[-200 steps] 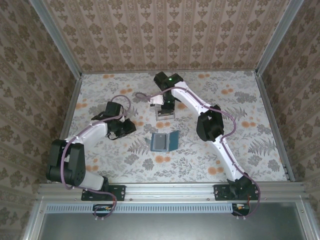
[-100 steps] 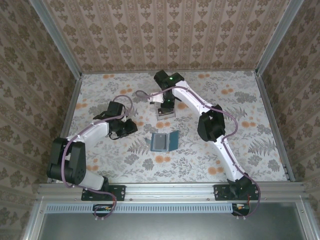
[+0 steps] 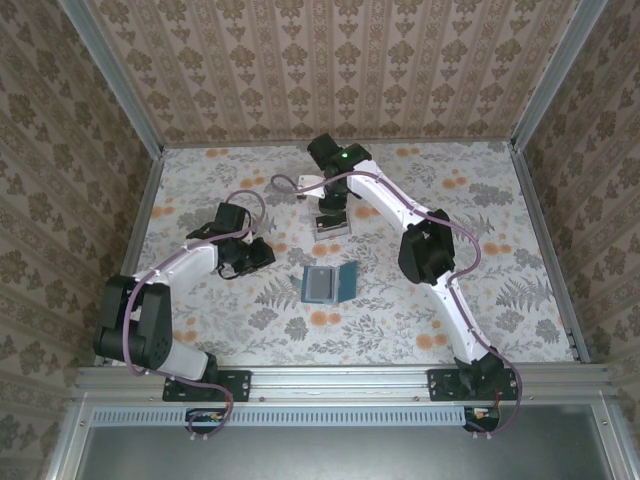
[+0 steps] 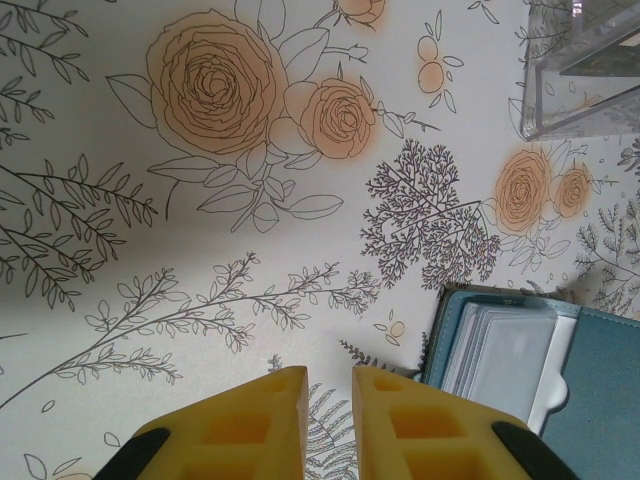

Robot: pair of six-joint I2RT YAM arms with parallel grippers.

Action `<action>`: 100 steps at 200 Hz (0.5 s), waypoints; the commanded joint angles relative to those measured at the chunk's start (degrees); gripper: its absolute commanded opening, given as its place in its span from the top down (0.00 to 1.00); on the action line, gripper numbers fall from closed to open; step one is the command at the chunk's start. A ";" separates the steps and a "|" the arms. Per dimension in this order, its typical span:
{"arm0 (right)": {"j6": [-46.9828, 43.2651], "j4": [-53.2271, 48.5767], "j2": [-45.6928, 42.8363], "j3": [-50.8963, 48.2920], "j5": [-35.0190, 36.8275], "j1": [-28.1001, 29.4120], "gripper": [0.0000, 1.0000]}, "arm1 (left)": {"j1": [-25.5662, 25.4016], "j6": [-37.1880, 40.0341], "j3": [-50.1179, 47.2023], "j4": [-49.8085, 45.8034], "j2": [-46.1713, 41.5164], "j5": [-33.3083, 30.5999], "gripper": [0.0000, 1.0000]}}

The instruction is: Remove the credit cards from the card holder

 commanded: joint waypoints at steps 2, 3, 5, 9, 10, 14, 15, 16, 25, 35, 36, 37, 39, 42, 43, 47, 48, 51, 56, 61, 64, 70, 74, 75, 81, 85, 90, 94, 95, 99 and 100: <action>0.90 -0.42 1.40 -1.29 0.29 0.40 0.65 | -0.57 -0.77 0.76 0.59 0.43 0.27 0.79; 0.91 -0.46 1.40 -1.31 0.23 0.40 0.65 | -0.53 -0.77 0.75 0.57 0.40 0.27 0.80; 0.91 -0.44 1.40 -1.44 0.12 0.40 0.65 | -0.51 -0.77 0.81 0.66 0.40 0.27 0.79; 0.91 -0.43 1.40 -1.58 0.02 0.42 0.65 | -0.50 -0.77 0.73 0.68 0.45 0.27 0.79; 0.87 -0.42 1.35 -1.64 -0.03 0.46 0.65 | -0.50 -0.72 0.73 0.66 0.45 0.27 0.80; 0.87 -0.41 1.32 -1.81 -0.16 0.49 0.65 | -0.50 -0.76 0.63 0.74 0.40 0.27 0.80; 0.85 -0.41 1.27 -1.88 -0.26 0.49 0.65 | -0.50 -0.77 0.64 0.73 0.43 0.27 0.79; 0.84 -0.41 1.27 -1.92 -0.26 0.49 0.65 | -0.50 -0.77 0.65 0.73 0.44 0.27 0.80; 0.88 -0.50 1.31 -2.20 -0.36 0.49 0.65 | -0.48 -0.78 0.65 0.84 0.48 0.36 0.79; 0.83 -0.50 1.30 -2.48 -0.35 0.49 0.65 | -0.50 -0.70 0.65 0.96 0.56 0.45 0.80; 0.83 -0.50 1.31 -2.52 -0.35 0.49 0.65 | -0.50 -0.78 0.70 0.97 0.60 0.45 0.80; 0.83 -0.50 1.35 -2.54 -0.35 0.49 0.65 | -0.50 -0.77 0.63 0.98 0.61 0.45 0.80; 0.85 -0.43 1.36 -2.63 -0.35 0.49 0.65 | -0.50 -0.81 0.63 0.94 0.63 0.45 0.80; 0.87 -0.41 1.32 -2.68 -0.36 0.49 0.65 | -0.50 -0.79 0.65 0.96 0.63 0.44 0.80; 0.85 -0.41 1.31 -2.71 -0.36 0.49 0.64 | -0.50 -0.82 0.61 0.93 0.63 0.44 0.80; 0.91 -0.45 1.31 -2.82 -0.42 0.49 0.64 | -0.48 -0.85 0.65 1.04 0.62 0.43 0.79; 0.87 -0.48 1.31 -2.82 -0.43 0.49 0.65 | -0.49 -0.85 0.65 1.06 0.63 0.44 0.79; 0.91 -0.42 1.31 -2.91 -0.45 0.49 0.65 | -0.54 -0.84 0.64 1.06 0.63 0.51 0.79; 0.93 -0.37 1.31 -3.13 -0.52 0.49 0.64 | -0.58 -0.82 0.65 1.02 0.63 0.54 0.80; 0.98 -0.24 1.31 -3.25 -0.63 0.49 0.64 | -0.56 -0.84 0.66 1.06 0.63 0.54 0.80; 0.89 -0.19 1.31 -3.47 -0.62 0.49 0.64 | -0.58 -0.82 0.57 1.03 0.63 0.54 0.79; 0.86 -0.20 1.33 -3.53 -0.62 0.56 0.64 | -0.55 -0.78 0.54 1.09 0.63 0.54 0.80; 0.97 -0.15 1.31 -3.68 -0.62 0.57 0.64 | -0.57 -0.85 0.48 1.13 0.59 0.54 0.79; 0.99 -0.15 1.31 -3.70 -0.62 0.57 0.64 | -0.58 -0.85 0.53 1.15 0.56 0.54 0.80; 0.99 -0.15 1.39 -3.78 -0.55 0.57 0.64 | -0.53 -0.82 0.53 1.08 0.63 0.54 0.80; 1.00 -0.01 1.40 -3.80 -0.61 0.53 0.64 | -0.58 -0.79 0.43 1.12 0.63 0.54 0.80; 1.00 0.06 1.40 -3.88 -0.68 0.55 0.64 | -0.63 -0.83 0.44 1.20 0.56 0.54 0.80; 1.00 0.11 1.40 -3.95 -0.68 0.58 0.64 | -0.59 -0.83 0.42 1.21 0.55 0.54 0.79; 1.00 0.16 1.40 -3.92 -0.69 0.58 0.64 | -0.59 -0.84 0.45 1.23 0.59 0.54 0.80; 1.00 0.22 1.40 -3.90 -0.76 0.55 0.64 | -0.59 -0.85 0.44 1.33 0.63 0.54 0.79; 0.96 0.26 1.40 -3.94 -0.78 0.52 0.64 | -0.59 -0.85 0.42 1.33 0.58 0.54 0.80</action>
